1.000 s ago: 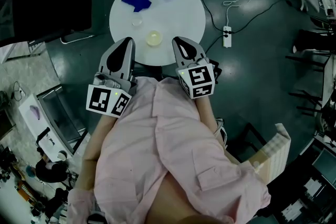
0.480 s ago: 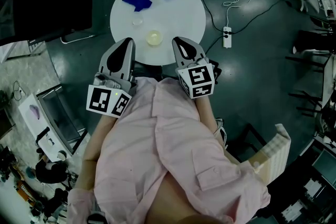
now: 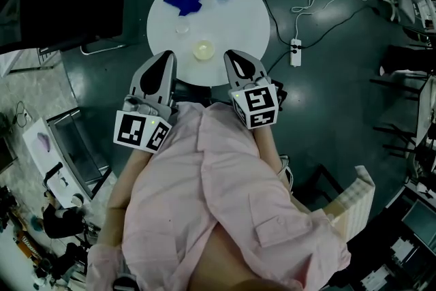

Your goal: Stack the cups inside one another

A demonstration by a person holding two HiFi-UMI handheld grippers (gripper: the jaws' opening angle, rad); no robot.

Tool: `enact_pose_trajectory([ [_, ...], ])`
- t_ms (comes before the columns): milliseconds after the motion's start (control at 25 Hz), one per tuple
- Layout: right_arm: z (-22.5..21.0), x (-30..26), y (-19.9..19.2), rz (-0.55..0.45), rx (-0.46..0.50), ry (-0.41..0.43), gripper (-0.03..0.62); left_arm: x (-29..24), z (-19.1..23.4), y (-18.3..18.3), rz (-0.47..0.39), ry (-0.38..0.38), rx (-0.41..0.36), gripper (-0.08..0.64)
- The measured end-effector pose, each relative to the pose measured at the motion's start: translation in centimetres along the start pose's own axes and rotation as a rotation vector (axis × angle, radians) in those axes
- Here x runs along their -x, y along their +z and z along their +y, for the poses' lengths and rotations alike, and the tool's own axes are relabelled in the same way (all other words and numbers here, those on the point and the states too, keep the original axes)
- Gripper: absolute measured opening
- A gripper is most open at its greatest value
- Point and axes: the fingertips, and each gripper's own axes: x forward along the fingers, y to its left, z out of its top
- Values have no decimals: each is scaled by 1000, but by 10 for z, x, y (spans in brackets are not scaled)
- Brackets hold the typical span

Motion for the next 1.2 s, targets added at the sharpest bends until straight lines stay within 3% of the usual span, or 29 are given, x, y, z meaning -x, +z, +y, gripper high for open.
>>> enact_pose_trajectory([
  [1200,-5,-8,0,13,13,22,34,-8,1,1,-10,12,0,9],
])
